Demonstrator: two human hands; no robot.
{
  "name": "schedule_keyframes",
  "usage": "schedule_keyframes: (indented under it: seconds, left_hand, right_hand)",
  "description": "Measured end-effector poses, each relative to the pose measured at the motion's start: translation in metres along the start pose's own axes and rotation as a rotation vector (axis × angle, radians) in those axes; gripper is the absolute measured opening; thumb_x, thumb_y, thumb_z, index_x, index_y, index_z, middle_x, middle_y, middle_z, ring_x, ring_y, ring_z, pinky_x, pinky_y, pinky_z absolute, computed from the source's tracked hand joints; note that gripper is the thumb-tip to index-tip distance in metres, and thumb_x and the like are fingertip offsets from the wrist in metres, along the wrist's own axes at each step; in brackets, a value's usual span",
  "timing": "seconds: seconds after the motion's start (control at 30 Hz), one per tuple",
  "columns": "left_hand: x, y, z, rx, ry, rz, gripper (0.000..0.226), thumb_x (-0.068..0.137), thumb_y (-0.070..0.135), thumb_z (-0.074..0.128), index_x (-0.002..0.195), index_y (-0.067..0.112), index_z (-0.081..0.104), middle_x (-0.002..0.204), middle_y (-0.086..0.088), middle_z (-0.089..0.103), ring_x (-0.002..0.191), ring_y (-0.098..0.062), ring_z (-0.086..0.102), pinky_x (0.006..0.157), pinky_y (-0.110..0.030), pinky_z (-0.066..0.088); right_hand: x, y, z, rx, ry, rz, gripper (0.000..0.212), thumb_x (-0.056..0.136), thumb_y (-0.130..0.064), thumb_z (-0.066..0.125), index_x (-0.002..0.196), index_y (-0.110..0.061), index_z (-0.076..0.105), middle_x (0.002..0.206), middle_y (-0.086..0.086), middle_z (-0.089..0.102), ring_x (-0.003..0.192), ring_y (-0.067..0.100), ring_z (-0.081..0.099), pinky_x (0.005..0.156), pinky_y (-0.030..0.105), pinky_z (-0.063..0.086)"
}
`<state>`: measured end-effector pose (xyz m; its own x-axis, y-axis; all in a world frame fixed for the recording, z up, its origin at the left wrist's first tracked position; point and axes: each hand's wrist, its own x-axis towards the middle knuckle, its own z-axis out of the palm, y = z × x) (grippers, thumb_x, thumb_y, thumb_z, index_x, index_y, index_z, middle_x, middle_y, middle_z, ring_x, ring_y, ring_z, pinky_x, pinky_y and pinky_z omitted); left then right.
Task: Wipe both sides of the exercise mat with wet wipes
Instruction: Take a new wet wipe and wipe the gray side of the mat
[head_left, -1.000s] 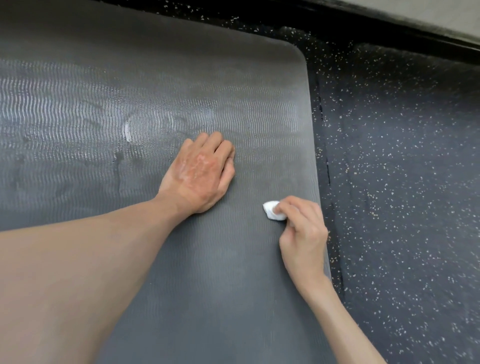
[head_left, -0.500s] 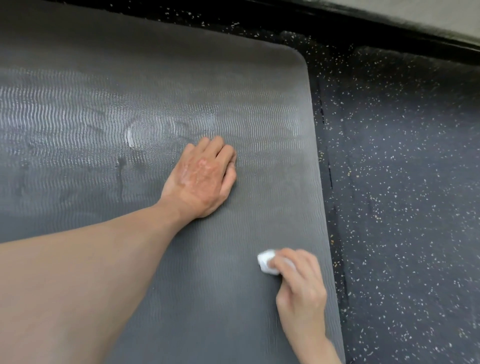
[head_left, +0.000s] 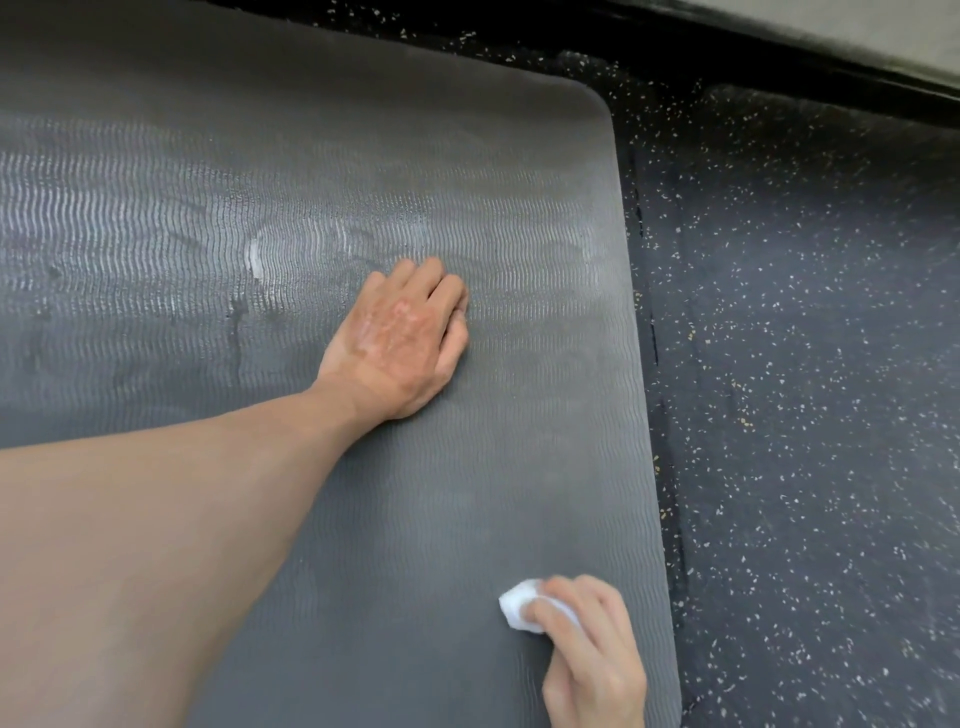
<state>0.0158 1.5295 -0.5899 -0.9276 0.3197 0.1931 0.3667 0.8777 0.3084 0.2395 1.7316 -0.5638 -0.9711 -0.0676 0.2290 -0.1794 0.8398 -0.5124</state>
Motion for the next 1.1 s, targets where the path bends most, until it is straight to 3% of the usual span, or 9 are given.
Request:
schedule_keyframes:
  seconds: [0.2,0.3,0.37,0.57,0.73,0.87,0.97,1.1]
  left_hand:
    - [0.000,-0.001,-0.001,-0.030,0.001,-0.005,0.025,0.097,0.029,0.034,0.096,0.012,0.052,0.092,-0.007,0.049,0.080,-0.024,0.042,0.071,-0.037,0.029]
    - [-0.001,0.000,0.000,-0.038,0.000,-0.011,0.020,0.098,0.027,0.038,0.096,0.012,0.052,0.093,-0.007,0.049,0.082,-0.025,0.042,0.072,-0.037,0.029]
    - [-0.001,0.000,0.001,-0.039,0.006,-0.011,0.018,0.099,0.025,0.040,0.096,0.012,0.052,0.093,-0.007,0.048,0.082,-0.025,0.042,0.072,-0.038,0.030]
    - [-0.001,0.000,0.000,-0.051,0.011,-0.006,0.019,0.098,0.025,0.039,0.097,0.011,0.052,0.093,-0.008,0.049,0.083,-0.026,0.042,0.074,-0.041,0.033]
    - [-0.001,0.000,0.000,-0.052,0.007,-0.011,0.018,0.099,0.025,0.040,0.097,0.012,0.052,0.094,-0.008,0.048,0.083,-0.026,0.042,0.075,-0.040,0.032]
    - [-0.001,0.001,0.000,-0.073,0.014,-0.010,0.018,0.099,0.024,0.040,0.097,0.011,0.052,0.094,-0.008,0.048,0.084,-0.026,0.041,0.075,-0.039,0.030]
    - [0.000,0.001,-0.001,-0.082,0.011,-0.013,0.018,0.099,0.024,0.040,0.098,0.011,0.053,0.094,-0.008,0.048,0.084,-0.026,0.041,0.076,-0.039,0.030]
    - [-0.001,0.000,-0.001,-0.063,0.006,-0.020,0.019,0.099,0.025,0.040,0.098,0.011,0.053,0.095,-0.009,0.049,0.085,-0.028,0.042,0.076,-0.040,0.030]
  right_hand:
    - [0.014,-0.001,0.012,-0.016,0.024,0.077,0.035,0.084,0.013,0.040,0.072,-0.004,0.069,0.088,0.004,0.064,0.080,0.025,0.051,0.075,0.025,0.044]
    - [-0.027,-0.014,0.003,0.020,0.045,0.047,0.041,0.077,0.018,0.042,0.073,-0.016,0.064,0.085,0.000,0.065,0.075,0.024,0.050,0.069,0.028,0.044]
    - [-0.038,-0.017,-0.002,0.037,0.025,0.061,0.042,0.083,0.013,0.035,0.070,-0.019,0.060,0.085,-0.007,0.064,0.073,0.022,0.048,0.066,0.026,0.042]
    - [-0.016,-0.002,0.004,-0.015,-0.005,0.077,0.043,0.095,0.006,0.034,0.071,-0.006,0.068,0.088,0.006,0.064,0.076,0.029,0.052,0.074,0.029,0.045]
    - [-0.051,-0.036,-0.032,-0.004,-0.091,0.111,0.027,0.083,-0.017,0.045,0.060,-0.017,0.060,0.084,-0.019,0.058,0.074,0.019,0.053,0.073,0.019,0.042]
    - [-0.035,-0.015,-0.017,-0.022,-0.015,0.069,0.039,0.087,0.009,0.038,0.062,-0.010,0.061,0.087,-0.005,0.058,0.075,0.022,0.048,0.066,0.025,0.041]
    - [-0.041,-0.012,-0.015,-0.029,-0.011,0.120,0.036,0.083,0.013,0.044,0.063,-0.009,0.064,0.083,-0.002,0.062,0.076,0.023,0.049,0.066,0.026,0.042]
    - [-0.073,-0.032,-0.042,-0.054,-0.167,0.165,0.016,0.073,-0.017,0.046,0.059,-0.021,0.053,0.076,-0.016,0.051,0.072,0.015,0.049,0.070,0.023,0.040]
